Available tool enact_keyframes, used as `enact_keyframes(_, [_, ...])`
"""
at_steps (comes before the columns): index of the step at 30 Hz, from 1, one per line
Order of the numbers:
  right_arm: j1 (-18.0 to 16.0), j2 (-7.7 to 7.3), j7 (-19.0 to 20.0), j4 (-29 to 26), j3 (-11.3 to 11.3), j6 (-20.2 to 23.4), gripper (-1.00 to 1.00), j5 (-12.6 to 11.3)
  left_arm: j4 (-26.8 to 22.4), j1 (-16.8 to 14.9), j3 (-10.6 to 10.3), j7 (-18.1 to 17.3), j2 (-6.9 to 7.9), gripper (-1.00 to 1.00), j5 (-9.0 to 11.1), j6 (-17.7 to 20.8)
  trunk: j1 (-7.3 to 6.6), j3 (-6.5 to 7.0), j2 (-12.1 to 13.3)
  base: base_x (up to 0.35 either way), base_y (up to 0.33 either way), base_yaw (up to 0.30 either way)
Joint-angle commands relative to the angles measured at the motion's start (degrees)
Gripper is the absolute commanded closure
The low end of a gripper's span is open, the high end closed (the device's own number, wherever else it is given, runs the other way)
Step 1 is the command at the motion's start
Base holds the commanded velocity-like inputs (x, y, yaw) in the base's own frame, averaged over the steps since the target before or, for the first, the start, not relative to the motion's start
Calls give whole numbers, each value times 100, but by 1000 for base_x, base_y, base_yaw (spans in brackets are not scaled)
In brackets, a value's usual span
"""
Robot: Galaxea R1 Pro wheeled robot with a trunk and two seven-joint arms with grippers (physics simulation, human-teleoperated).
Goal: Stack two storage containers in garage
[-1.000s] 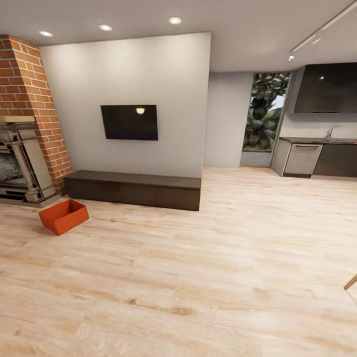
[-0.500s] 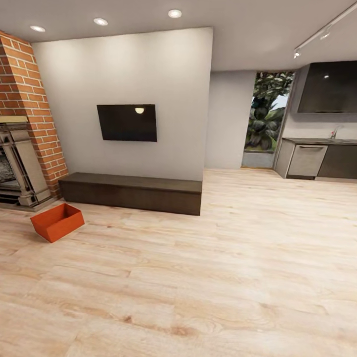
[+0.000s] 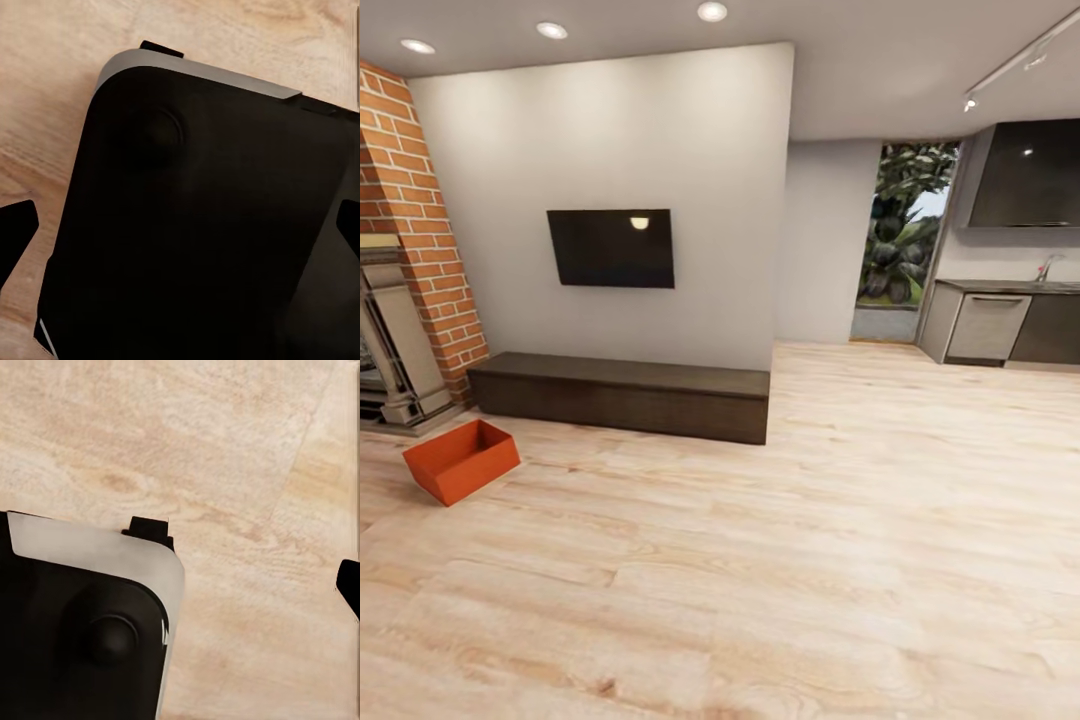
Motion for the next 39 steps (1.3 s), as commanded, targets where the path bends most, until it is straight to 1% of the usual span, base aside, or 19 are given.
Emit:
enact_keyframes(1, [-5,2,13,14,49,-30,-100,-56,-5,1,7,1,-1,-100,21,-10,3,-5,-2,323,0,0])
enact_keyframes(6, [-5,9,11,14,50,0,-100,-79,-5,1,8,1,-1,-100,23,-10,3,-5,-2,323,0,15])
enact_keyframes(10, [-5,8,6,14,50,0,-100,-81,-5,1,11,1,-1,-100,23,-15,3,-5,-2,322,0,170])
enact_keyframes(27, [-5,11,4,14,50,-41,-100,-82,-8,1,11,1,-1,-100,23,-16,3,-5,-2,323,0,269])
enact_keyframes(33, [-5,60,4,14,50,-41,-100,-82,-10,0,11,1,-1,-100,23,-19,3,-5,-2,323,0,274])
enact_keyframes(39, [-5,71,4,14,50,-41,-100,-82,-9,1,11,1,-1,-100,23,-18,3,-5,-2,322,0,274])
